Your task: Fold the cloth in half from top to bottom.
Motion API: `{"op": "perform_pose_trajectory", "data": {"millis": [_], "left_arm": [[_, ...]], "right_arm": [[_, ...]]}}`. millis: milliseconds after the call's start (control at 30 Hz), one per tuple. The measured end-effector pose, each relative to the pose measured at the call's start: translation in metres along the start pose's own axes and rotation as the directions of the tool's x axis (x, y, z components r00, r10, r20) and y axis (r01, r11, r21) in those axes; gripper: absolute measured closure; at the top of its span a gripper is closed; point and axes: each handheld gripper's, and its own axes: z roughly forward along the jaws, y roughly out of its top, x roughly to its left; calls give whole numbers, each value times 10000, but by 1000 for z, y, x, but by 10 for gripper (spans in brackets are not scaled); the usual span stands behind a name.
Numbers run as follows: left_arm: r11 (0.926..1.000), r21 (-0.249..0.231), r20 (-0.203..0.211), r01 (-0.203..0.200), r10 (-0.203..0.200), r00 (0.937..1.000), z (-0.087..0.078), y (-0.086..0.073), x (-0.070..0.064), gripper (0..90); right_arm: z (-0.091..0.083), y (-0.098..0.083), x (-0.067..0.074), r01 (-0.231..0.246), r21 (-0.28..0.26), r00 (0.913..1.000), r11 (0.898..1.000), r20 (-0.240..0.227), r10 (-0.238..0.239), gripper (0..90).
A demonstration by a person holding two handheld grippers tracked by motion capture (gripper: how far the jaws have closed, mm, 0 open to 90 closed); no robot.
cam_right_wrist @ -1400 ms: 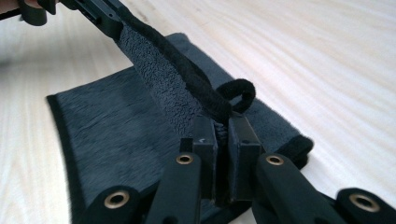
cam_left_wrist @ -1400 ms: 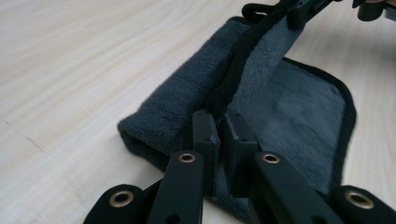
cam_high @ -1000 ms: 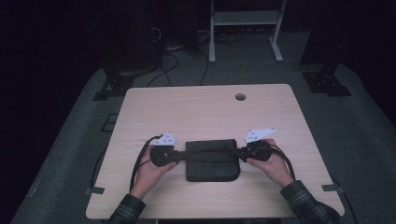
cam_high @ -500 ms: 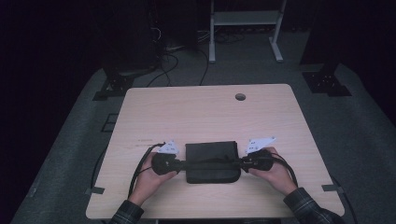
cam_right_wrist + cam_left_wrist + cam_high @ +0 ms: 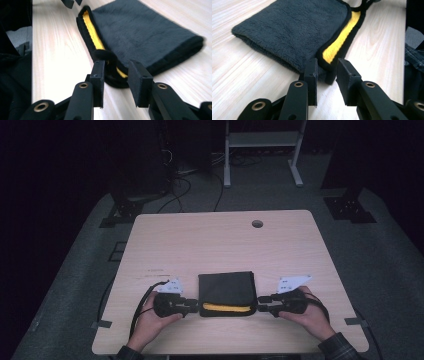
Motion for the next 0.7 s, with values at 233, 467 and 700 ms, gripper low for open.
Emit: {"op": "perform_pose_trajectory", "data": {"millis": [233, 467, 700], "left_arm": [[9994, -350, -267, 1, -10, 9996, 2, 10, 4, 811], [9994, 82, -9, -344, 344, 9994, 24, 16, -1, 709], [9952, 716, 161, -673, 663, 9977, 30, 9, -3, 825]], "right_arm": [[-13, 4, -10, -282, -497, 9989, 9984, 367, 301, 728], [20, 14, -10, 151, 44, 9999, 9999, -19, -151, 689], [51, 10, -6, 887, 1196, 9961, 9889, -114, -879, 658]]}}
